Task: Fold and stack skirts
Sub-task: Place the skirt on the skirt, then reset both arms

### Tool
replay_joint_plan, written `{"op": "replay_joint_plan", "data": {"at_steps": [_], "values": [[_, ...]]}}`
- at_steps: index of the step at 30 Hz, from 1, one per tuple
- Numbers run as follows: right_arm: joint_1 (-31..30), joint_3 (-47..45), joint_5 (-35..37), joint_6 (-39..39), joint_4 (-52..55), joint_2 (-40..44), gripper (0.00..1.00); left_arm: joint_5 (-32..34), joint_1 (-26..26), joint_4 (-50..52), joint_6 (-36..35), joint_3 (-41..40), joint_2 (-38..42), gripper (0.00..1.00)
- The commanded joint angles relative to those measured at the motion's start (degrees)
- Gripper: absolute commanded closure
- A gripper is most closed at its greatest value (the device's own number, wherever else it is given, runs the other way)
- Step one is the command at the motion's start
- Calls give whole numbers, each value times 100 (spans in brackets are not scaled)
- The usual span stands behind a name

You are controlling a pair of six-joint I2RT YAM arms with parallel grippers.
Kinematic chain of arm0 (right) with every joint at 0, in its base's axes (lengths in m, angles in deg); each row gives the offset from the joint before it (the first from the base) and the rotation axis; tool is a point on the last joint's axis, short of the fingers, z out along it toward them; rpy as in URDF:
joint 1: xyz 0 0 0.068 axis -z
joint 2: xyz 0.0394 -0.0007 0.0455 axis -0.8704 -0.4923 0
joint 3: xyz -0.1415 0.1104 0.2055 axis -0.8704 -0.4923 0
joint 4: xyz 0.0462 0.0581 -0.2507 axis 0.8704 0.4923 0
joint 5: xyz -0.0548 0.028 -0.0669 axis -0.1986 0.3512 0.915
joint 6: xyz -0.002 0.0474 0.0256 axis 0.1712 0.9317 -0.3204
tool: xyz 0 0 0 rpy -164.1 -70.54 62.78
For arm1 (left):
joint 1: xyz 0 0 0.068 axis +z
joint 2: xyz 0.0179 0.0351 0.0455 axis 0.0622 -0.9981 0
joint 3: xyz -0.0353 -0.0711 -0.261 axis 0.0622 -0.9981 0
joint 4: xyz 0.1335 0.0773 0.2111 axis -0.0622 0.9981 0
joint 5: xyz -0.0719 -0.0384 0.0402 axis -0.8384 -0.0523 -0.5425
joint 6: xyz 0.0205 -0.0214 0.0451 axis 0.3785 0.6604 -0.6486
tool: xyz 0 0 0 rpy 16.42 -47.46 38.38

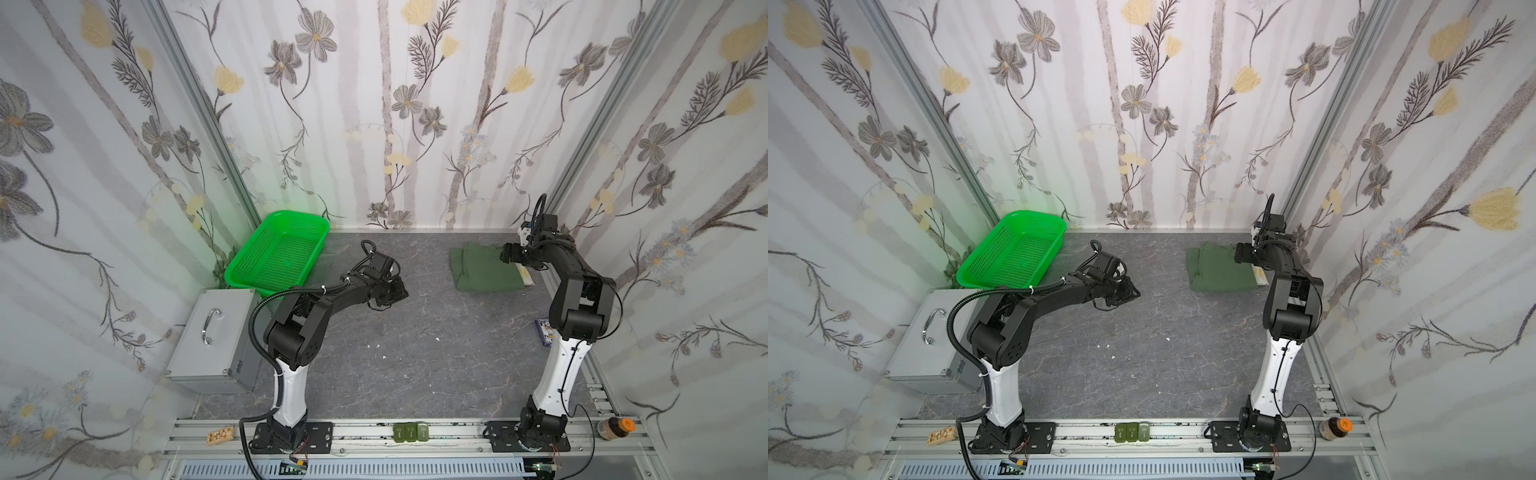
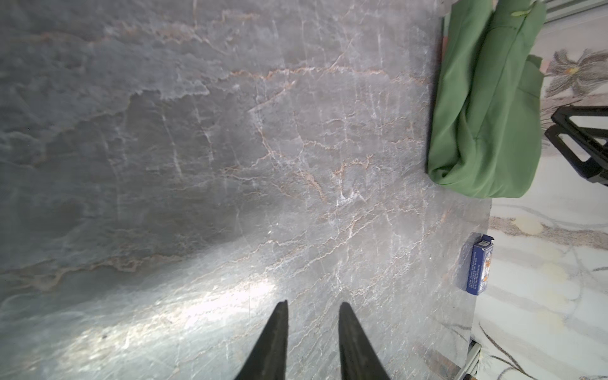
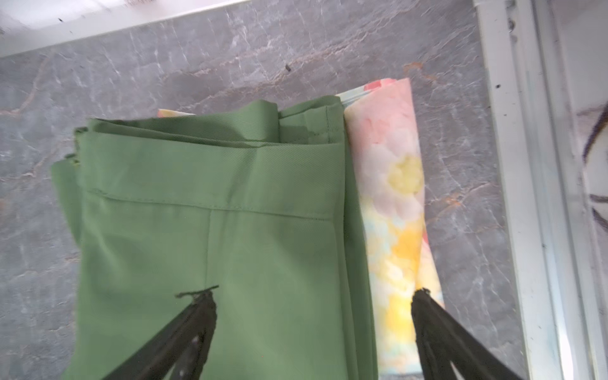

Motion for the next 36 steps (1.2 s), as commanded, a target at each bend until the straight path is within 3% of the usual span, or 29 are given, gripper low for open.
{"op": "replay_joint_plan", "data": {"at_steps": [1, 7, 10, 12, 13, 21, 25, 28, 32, 36], "values": [[-55, -228, 41, 149, -485, 489, 10, 246, 66, -32, 2, 6, 209, 67], [-463, -1390, -313, 484, -928, 1543, 9, 716, 262, -32, -95, -298, 833, 55], [-716, -2404, -226, 574, -1527, 2296, 1, 1349, 479, -32, -201, -654, 1421, 37], [-734, -3060, -211, 743, -2052, 2771, 1, 1997, 622, -23, -355, -886, 1856, 6], [-732, -3379, -107, 843, -2304, 2993, 1, 2297, 716, -24, -434, -999, 2082, 0], [-690, -4978, 771, 1155, -3687, 4368, 1, 5553, 1115, -182, -1728, -1706, 3223, 0], [-690, -5684, 1194, 1133, -4350, 4784, 1, 5410, 1502, -1045, -2433, -2399, 3449, 0], [-696, -6288, 1517, 1047, -4902, 5009, 1, 5672, 1561, -2421, -2977, -3310, 3721, 0], [-692, -6933, 1838, 976, -5705, 5172, 0, 5424, 1749, -4102, -3384, -4426, 3993, 0], [-699, -7294, 1986, 921, -6313, 5078, 0, 5444, 1889, -4673, -3837, -4772, 3776, 0]]}}
